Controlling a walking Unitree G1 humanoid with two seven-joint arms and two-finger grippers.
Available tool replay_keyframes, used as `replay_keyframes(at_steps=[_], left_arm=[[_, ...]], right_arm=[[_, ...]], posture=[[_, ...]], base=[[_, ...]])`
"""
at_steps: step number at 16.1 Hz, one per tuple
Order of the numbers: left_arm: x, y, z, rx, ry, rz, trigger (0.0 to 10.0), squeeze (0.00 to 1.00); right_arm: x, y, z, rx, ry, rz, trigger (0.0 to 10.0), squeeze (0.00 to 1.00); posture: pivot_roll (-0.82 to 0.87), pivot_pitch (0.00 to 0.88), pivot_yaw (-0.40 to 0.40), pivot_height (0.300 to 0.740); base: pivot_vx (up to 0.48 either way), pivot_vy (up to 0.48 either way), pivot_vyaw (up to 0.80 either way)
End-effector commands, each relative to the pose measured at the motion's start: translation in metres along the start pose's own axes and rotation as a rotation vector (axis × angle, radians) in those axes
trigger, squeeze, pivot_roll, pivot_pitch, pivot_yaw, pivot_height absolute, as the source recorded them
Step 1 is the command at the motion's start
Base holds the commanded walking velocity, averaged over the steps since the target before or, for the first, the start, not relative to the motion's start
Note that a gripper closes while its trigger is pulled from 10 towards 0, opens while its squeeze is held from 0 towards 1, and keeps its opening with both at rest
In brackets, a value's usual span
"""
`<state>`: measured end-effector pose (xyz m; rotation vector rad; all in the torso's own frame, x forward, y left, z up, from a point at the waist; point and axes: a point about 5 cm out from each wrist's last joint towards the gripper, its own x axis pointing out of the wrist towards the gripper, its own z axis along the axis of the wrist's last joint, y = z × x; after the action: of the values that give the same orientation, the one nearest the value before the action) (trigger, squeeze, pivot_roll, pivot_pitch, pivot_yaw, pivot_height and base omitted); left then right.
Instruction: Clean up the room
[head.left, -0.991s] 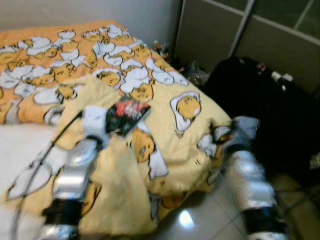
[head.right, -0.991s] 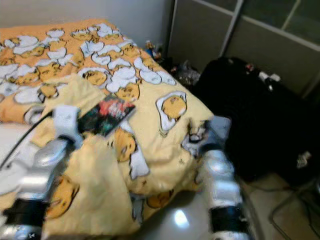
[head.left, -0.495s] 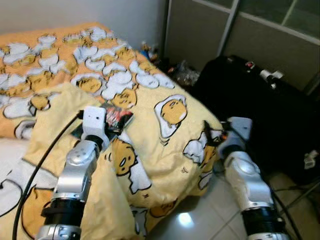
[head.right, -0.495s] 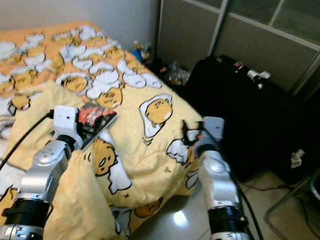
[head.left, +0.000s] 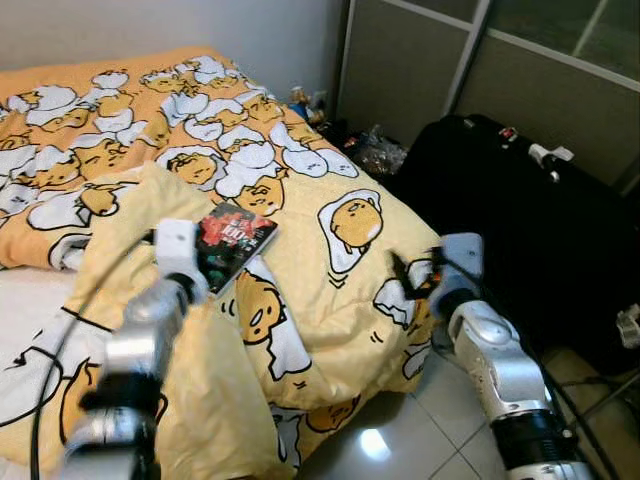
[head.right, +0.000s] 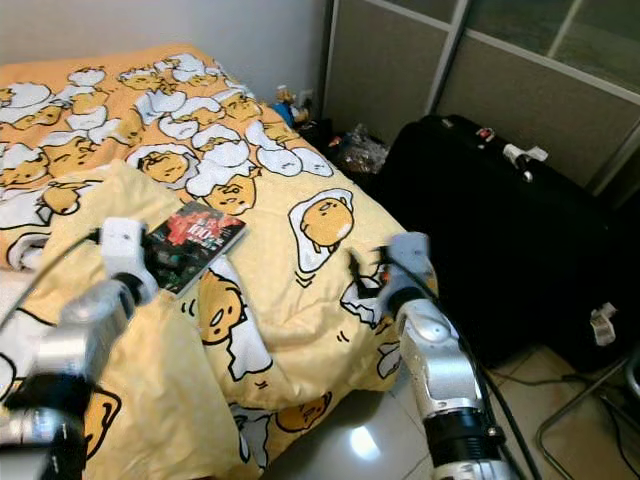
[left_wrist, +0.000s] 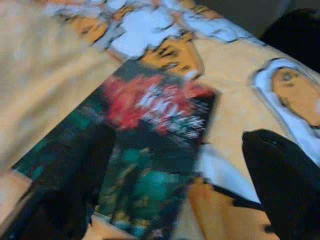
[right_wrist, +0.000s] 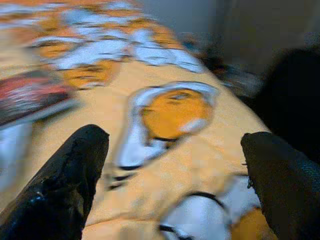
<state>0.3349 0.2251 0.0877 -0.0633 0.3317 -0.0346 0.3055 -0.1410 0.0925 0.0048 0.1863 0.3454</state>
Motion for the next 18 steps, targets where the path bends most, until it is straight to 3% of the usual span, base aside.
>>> replay_keyframes(at_steps=[1,2,4,6,7,8,10,11,16,18], left_arm=[[0.003,0.009,-0.005,-0.041,0.054,0.065,10.0,1.0],[0.005,0.015,-0.01,-0.037,0.094,0.105,10.0,1.0],[0.006,0.019,-0.014,-0.076,0.122,0.125,10.0,1.0],[0.01,0.009,-0.03,-0.247,0.199,0.087,10.0,0.41],[0.01,0.008,-0.031,-0.259,0.206,0.095,10.0,0.38],[0.011,0.01,-0.034,-0.288,0.216,0.149,10.0,0.23],[0.011,0.007,-0.041,-0.461,0.228,0.181,10.0,0.17],[0.012,0.002,-0.042,-0.556,0.219,0.143,10.0,0.16],[0.007,0.002,-0.062,-0.693,0.29,0.218,10.0,0.16],[0.006,-0.001,-0.065,-0.674,0.303,0.204,10.0,0.15]], right_arm=[[-0.002,0.009,0.014,0.003,-0.027,0.14,10.0,0.0],[-0.007,0.012,0.021,0.003,-0.031,0.224,10.0,0.0],[-0.01,0.01,0.026,-0.005,-0.025,0.264,10.0,0.0],[-0.022,0.014,0.04,-0.045,-0.018,0.385,10.0,0.0],[-0.024,0.015,0.041,-0.049,-0.015,0.395,10.0,0.0],[-0.028,0.017,0.043,-0.05,-0.005,0.41,10.0,0.0],[-0.04,0.022,0.042,-0.032,0.025,0.448,10.0,0.0],[-0.046,0.023,0.041,-0.02,0.046,0.456,10.0,0.0],[-0.065,0.026,0.036,0.009,0.101,0.453,10.0,0.0],[-0.07,0.029,0.034,0.027,0.109,0.446,10.0,0.0]], posture=[[-0.04,0.0,-0.045,0.74],[-0.05,0.0,-0.043,0.74],[-0.06,0.0,-0.037,0.74],[-0.11,0.0,-0.013,0.74],[-0.12,0.0,-0.011,0.74],[-0.13,0.0,-0.012,0.74],[-0.15,0.0,-0.02,0.74],[-0.16,0.0,-0.022,0.74],[-0.19,0.0,-0.001,0.74],[-0.19,0.0,0.008,0.74]], base=[[0.0,0.0,0.0],[0.0,0.0,0.0],[0.0,0.0,0.0],[0.0,0.0,0.0],[0.0,0.0,0.0],[0.0,0.0,0.0],[0.0,0.0,0.0],[0.0,0.0,0.0],[0.0,0.0,0.0],[0.0,0.0,0.0]])
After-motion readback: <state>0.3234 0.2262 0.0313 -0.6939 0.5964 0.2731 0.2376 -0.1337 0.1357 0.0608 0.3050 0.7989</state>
